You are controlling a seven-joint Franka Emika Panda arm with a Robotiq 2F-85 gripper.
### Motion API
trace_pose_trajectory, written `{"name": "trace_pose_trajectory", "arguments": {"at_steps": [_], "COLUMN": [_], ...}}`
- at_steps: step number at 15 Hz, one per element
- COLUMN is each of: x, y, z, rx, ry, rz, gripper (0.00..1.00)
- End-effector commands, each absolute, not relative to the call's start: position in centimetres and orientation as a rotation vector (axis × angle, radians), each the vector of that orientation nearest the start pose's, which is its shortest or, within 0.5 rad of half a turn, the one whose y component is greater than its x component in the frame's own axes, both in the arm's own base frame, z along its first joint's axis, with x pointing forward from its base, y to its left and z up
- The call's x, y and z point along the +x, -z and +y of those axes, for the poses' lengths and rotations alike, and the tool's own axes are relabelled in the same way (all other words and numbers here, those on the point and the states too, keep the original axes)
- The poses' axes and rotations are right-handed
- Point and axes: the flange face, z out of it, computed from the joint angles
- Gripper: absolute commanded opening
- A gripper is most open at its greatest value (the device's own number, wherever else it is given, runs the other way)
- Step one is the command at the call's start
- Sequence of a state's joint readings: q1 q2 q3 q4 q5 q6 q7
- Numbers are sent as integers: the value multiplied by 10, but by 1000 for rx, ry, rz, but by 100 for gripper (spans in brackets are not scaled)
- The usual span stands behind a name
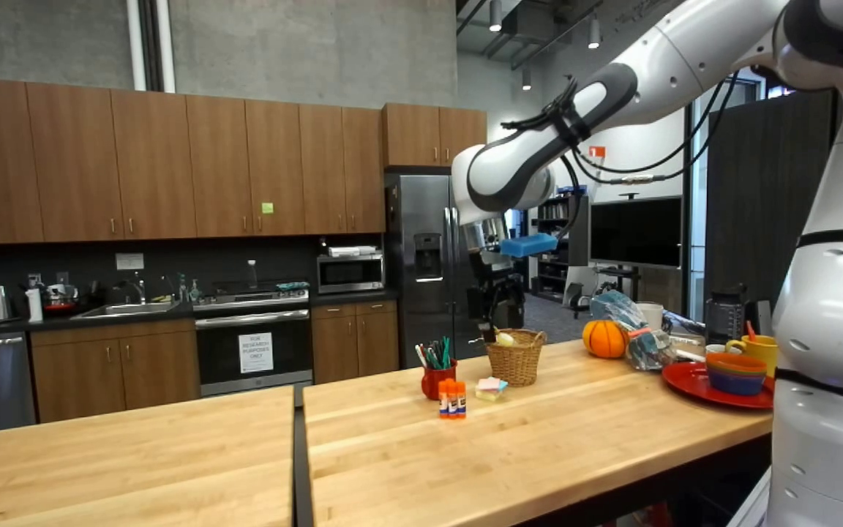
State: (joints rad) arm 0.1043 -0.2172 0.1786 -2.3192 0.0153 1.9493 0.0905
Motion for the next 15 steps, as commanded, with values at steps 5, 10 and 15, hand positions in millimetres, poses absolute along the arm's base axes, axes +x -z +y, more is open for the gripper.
{"name": "trace_pose_trajectory", "arguments": {"at_steps": [5, 10, 15], "x": [452, 471, 492], "y": [-349, -315, -299], "z": [145, 154, 158], "rx": [-3168, -3161, -3201], "ry": [-227, -155, -71], "rz": [-246, -228, -219], "gripper": [100, 100, 100]}}
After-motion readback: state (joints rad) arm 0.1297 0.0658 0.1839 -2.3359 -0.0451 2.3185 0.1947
